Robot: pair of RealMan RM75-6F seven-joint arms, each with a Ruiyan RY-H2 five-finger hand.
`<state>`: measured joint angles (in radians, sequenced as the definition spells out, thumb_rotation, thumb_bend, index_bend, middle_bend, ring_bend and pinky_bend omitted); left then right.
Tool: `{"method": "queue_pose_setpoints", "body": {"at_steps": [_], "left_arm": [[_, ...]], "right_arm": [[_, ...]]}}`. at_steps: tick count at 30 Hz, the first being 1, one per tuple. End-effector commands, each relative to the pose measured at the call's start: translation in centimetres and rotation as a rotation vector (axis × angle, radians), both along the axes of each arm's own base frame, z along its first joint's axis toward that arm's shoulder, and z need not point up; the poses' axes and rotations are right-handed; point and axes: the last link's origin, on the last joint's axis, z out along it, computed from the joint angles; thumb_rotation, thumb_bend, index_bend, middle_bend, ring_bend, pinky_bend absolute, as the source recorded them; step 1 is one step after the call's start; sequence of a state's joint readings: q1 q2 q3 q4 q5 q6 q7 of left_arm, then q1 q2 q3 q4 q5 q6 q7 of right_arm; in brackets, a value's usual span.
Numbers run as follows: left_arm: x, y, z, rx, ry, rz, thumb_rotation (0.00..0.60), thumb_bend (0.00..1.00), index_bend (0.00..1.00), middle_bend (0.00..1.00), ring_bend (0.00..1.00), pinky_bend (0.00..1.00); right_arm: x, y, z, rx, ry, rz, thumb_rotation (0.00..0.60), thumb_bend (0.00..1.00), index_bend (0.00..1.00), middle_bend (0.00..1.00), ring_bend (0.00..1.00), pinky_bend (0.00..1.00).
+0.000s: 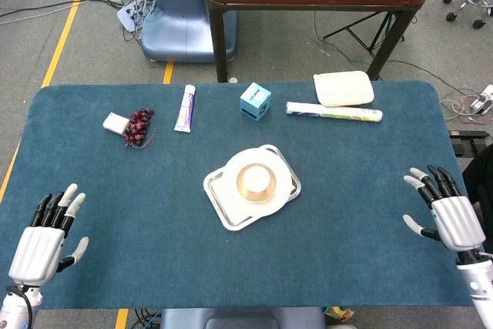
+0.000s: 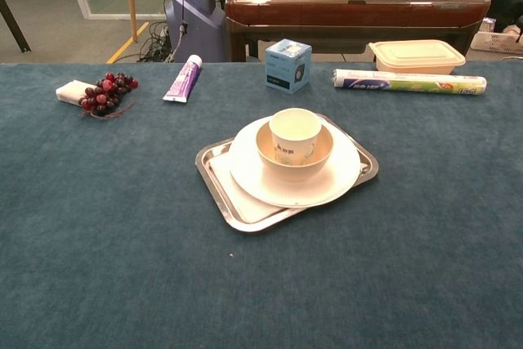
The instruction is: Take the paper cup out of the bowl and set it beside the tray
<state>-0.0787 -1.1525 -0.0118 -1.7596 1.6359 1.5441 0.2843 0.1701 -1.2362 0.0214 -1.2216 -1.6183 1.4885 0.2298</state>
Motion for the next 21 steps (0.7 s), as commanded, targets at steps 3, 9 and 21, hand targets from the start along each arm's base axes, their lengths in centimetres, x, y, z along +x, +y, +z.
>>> {"method": "queue_pose_setpoints", "body": {"at_steps": [3, 9, 21], "left_arm": [[0.0, 0.0, 0.0, 0.007, 0.005, 0.004, 0.600, 0.32, 0.00, 0.00, 0.00, 0.00], [-0.2, 0.3, 0.1, 0.017, 0.009, 0.015, 0.600, 0.32, 0.00, 0.00, 0.00, 0.00], [-0.5, 0.5, 0.1, 0.045, 0.033, 0.027, 0.600, 0.32, 0.00, 0.00, 0.00, 0.00]], "right_arm": [[0.2, -1.2, -0.3, 0.033, -0.004, -0.004, 0.600, 0.31, 0.19, 0.16, 0.00, 0.00], [0.9, -3.1, 0.1, 0.085, -0.026, -0.016, 0.600, 0.31, 0.19, 0.16, 0.00, 0.00], [1.8, -7.0, -1.0, 0.191, -0.020, -0.024, 0.600, 0.31, 0.19, 0.15, 0.00, 0.00]]}}
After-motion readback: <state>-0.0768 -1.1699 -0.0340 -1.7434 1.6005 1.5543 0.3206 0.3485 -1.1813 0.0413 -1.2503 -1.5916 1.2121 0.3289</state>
